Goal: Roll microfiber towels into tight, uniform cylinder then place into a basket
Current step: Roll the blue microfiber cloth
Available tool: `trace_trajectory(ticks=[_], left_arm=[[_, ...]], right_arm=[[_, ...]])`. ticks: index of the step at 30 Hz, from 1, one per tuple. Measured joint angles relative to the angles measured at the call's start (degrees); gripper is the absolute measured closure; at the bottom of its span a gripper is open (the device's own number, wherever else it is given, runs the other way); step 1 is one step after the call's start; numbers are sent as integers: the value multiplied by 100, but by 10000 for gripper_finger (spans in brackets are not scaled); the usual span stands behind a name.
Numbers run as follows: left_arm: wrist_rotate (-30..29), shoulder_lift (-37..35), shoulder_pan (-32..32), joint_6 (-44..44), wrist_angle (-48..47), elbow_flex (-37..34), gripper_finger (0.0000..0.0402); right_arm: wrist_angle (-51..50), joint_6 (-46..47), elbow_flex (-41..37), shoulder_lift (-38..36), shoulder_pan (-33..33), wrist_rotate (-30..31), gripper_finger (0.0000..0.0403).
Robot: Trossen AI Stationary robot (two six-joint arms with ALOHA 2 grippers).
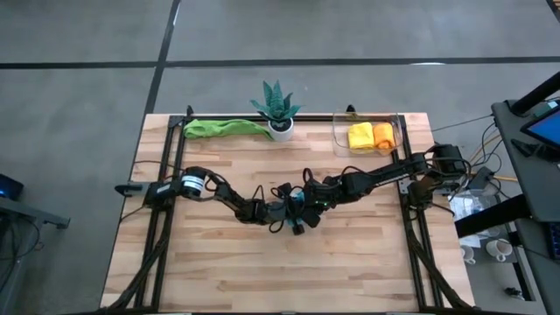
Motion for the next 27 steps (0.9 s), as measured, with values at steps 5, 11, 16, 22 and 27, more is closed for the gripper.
trace_trajectory(ticks=[5, 11, 16, 22, 27], left_arm=[[36, -15, 6, 66, 2, -25, 402], [75, -232, 13, 235, -143, -156, 402], [104, -417, 8, 85, -451, -207, 402], [156, -445, 6, -94, -609, -207, 387], [259, -667, 6, -114, -793, -276, 340]], right_arm=[[50, -19, -30, 3, -75, -20, 390], [180, -21, -65, 5, -97, 31, 390], [229, -23, -66, 17, -122, 37, 390], [230, -21, -66, 21, -132, 28, 390], [262, -37, -61, 20, -139, 13, 390]])
